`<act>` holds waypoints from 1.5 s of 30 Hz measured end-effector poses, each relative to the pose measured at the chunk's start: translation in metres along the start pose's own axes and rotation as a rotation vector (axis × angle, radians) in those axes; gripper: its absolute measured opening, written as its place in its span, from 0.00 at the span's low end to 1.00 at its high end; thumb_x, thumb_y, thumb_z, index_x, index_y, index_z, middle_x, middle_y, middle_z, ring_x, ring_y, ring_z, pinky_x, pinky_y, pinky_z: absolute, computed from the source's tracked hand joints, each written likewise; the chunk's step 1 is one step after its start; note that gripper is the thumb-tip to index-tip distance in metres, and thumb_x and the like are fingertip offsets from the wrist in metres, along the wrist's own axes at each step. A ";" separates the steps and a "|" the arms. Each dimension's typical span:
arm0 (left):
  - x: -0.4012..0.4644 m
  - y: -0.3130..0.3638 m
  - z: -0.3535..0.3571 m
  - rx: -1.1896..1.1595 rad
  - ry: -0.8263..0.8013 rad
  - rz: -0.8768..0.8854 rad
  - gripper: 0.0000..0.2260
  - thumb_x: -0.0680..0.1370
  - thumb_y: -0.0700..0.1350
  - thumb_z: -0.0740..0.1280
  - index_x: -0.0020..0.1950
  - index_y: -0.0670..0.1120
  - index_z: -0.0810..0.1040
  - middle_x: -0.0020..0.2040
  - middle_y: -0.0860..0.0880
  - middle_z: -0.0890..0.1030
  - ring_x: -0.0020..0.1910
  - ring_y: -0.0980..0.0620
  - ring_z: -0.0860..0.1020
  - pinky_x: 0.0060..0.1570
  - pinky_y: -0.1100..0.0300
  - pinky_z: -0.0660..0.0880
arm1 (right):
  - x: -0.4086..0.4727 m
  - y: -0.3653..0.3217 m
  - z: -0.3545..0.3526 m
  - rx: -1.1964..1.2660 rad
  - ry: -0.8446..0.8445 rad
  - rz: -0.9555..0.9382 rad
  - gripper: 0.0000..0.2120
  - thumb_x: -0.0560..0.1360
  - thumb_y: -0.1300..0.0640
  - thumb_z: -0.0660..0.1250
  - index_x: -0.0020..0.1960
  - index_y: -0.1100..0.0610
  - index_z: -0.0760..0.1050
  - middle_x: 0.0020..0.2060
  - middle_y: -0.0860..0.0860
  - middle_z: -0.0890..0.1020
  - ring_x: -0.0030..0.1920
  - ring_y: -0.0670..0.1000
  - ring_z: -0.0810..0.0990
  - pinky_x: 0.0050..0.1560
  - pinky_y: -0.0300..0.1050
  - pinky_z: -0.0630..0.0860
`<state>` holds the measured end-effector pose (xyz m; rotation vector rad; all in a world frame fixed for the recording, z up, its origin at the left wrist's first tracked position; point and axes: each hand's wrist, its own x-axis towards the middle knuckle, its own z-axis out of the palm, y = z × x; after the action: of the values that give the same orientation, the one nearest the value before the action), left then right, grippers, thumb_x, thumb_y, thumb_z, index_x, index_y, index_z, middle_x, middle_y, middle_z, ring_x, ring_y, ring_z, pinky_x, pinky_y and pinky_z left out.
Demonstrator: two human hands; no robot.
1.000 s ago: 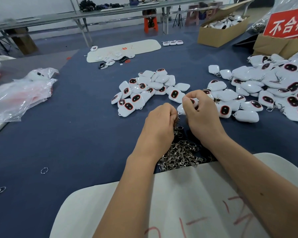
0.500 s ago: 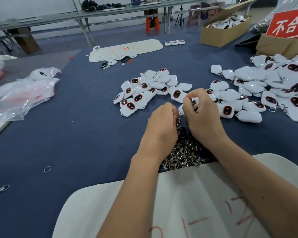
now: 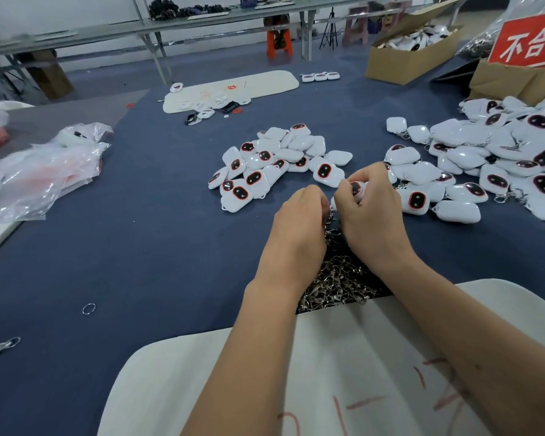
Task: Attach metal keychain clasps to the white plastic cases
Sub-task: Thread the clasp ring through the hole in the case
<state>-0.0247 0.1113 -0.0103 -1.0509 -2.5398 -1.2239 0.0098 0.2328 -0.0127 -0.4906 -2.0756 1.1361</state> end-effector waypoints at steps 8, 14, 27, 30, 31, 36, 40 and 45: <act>0.004 -0.007 0.000 -0.175 0.049 -0.018 0.06 0.81 0.37 0.66 0.45 0.44 0.79 0.40 0.52 0.81 0.41 0.53 0.79 0.44 0.52 0.76 | 0.002 0.003 0.002 0.180 0.014 0.188 0.05 0.79 0.53 0.62 0.51 0.55 0.71 0.41 0.51 0.78 0.42 0.56 0.79 0.49 0.66 0.81; 0.005 -0.011 0.003 -0.261 0.060 -0.048 0.07 0.77 0.33 0.71 0.47 0.46 0.82 0.40 0.55 0.83 0.41 0.59 0.81 0.42 0.69 0.77 | 0.005 0.007 0.004 0.324 0.032 0.254 0.02 0.78 0.56 0.62 0.48 0.54 0.71 0.35 0.49 0.76 0.27 0.42 0.75 0.29 0.43 0.75; 0.003 -0.013 -0.005 -0.158 0.040 -0.045 0.05 0.79 0.38 0.71 0.45 0.46 0.83 0.40 0.56 0.82 0.43 0.57 0.80 0.46 0.54 0.78 | 0.001 0.004 -0.001 0.132 -0.073 0.040 0.06 0.83 0.57 0.61 0.53 0.60 0.69 0.31 0.54 0.75 0.30 0.53 0.73 0.32 0.50 0.72; 0.004 -0.012 -0.004 -0.179 0.032 -0.082 0.04 0.78 0.39 0.72 0.44 0.46 0.83 0.38 0.56 0.82 0.39 0.58 0.79 0.42 0.60 0.77 | -0.001 0.002 -0.003 0.061 -0.060 -0.064 0.05 0.83 0.59 0.61 0.52 0.61 0.69 0.29 0.54 0.75 0.28 0.52 0.71 0.32 0.47 0.69; 0.005 -0.013 -0.005 -0.206 0.025 -0.108 0.04 0.78 0.39 0.72 0.44 0.46 0.83 0.37 0.55 0.82 0.37 0.59 0.79 0.39 0.63 0.76 | -0.002 0.001 -0.004 0.048 -0.052 -0.108 0.05 0.83 0.60 0.61 0.52 0.61 0.68 0.29 0.52 0.75 0.28 0.49 0.71 0.32 0.44 0.68; 0.008 -0.015 -0.010 -0.470 -0.041 -0.263 0.04 0.77 0.39 0.75 0.44 0.46 0.84 0.37 0.48 0.85 0.35 0.58 0.80 0.42 0.61 0.80 | 0.000 0.003 -0.004 0.137 -0.072 -0.113 0.04 0.83 0.58 0.62 0.51 0.58 0.69 0.34 0.48 0.74 0.32 0.46 0.73 0.35 0.44 0.71; 0.010 -0.011 -0.010 -0.483 0.033 -0.204 0.06 0.77 0.39 0.75 0.43 0.50 0.84 0.38 0.56 0.85 0.41 0.57 0.81 0.49 0.58 0.80 | 0.002 0.003 -0.003 0.457 -0.118 0.116 0.05 0.84 0.57 0.61 0.49 0.56 0.70 0.28 0.46 0.73 0.27 0.46 0.71 0.25 0.41 0.69; 0.009 -0.008 -0.006 -0.565 0.094 -0.222 0.08 0.75 0.36 0.76 0.43 0.48 0.83 0.34 0.51 0.83 0.36 0.54 0.81 0.41 0.62 0.77 | 0.003 -0.001 -0.003 0.565 -0.106 0.207 0.06 0.85 0.59 0.61 0.48 0.57 0.70 0.24 0.46 0.70 0.23 0.43 0.66 0.23 0.35 0.66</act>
<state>-0.0376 0.1086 -0.0077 -0.7725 -2.3362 -2.0769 0.0097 0.2359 -0.0101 -0.3744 -1.7025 1.8239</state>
